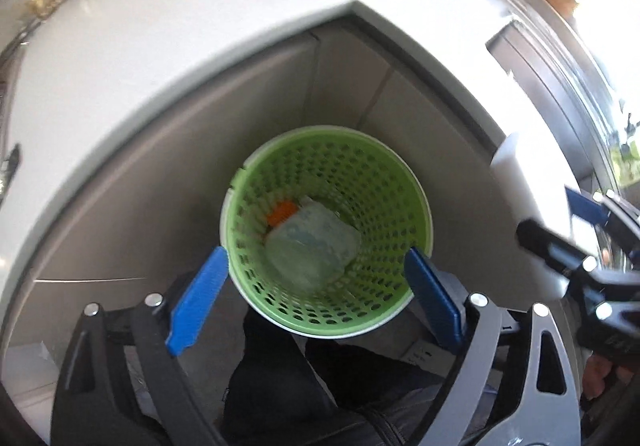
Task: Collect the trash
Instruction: 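Drop the plastic bag from the left tool while the right tool drops the foam block into the basket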
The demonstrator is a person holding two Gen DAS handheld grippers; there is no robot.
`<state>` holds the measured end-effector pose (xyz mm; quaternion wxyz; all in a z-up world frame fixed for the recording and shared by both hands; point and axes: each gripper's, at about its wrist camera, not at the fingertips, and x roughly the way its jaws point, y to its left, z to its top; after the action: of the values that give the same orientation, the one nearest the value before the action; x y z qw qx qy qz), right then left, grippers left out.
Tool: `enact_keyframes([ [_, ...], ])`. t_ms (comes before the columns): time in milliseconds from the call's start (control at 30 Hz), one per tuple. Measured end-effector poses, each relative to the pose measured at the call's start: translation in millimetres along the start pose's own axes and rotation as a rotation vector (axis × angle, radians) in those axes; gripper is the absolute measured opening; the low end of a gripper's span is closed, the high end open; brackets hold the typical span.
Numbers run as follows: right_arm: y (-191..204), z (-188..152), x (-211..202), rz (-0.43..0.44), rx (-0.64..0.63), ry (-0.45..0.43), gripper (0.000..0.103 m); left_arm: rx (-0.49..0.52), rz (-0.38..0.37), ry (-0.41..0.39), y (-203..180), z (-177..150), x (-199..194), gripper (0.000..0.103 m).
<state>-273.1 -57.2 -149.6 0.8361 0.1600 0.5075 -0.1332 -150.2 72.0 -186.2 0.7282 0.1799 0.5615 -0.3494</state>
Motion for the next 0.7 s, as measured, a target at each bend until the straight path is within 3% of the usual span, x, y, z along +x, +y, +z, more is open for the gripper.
enact_keyframes([
  [167, 16.1, -0.9, 9.7, 0.017, -0.043, 0.020, 0.067, -0.054, 0.026, -0.057, 16.4, 0.2, -21.6, 0.090],
  [300, 23.4, 0.0, 13.2, 0.017, -0.059, 0.027, 0.083, -0.097, 0.029, -0.071, 32.1, -3.5, -28.8, 0.090],
  [700, 21.2, 8.5, 7.9, 0.015, -0.053, 0.007, 0.085, -0.132, 0.017, -0.079, 40.2, -7.1, -31.3, 0.090],
])
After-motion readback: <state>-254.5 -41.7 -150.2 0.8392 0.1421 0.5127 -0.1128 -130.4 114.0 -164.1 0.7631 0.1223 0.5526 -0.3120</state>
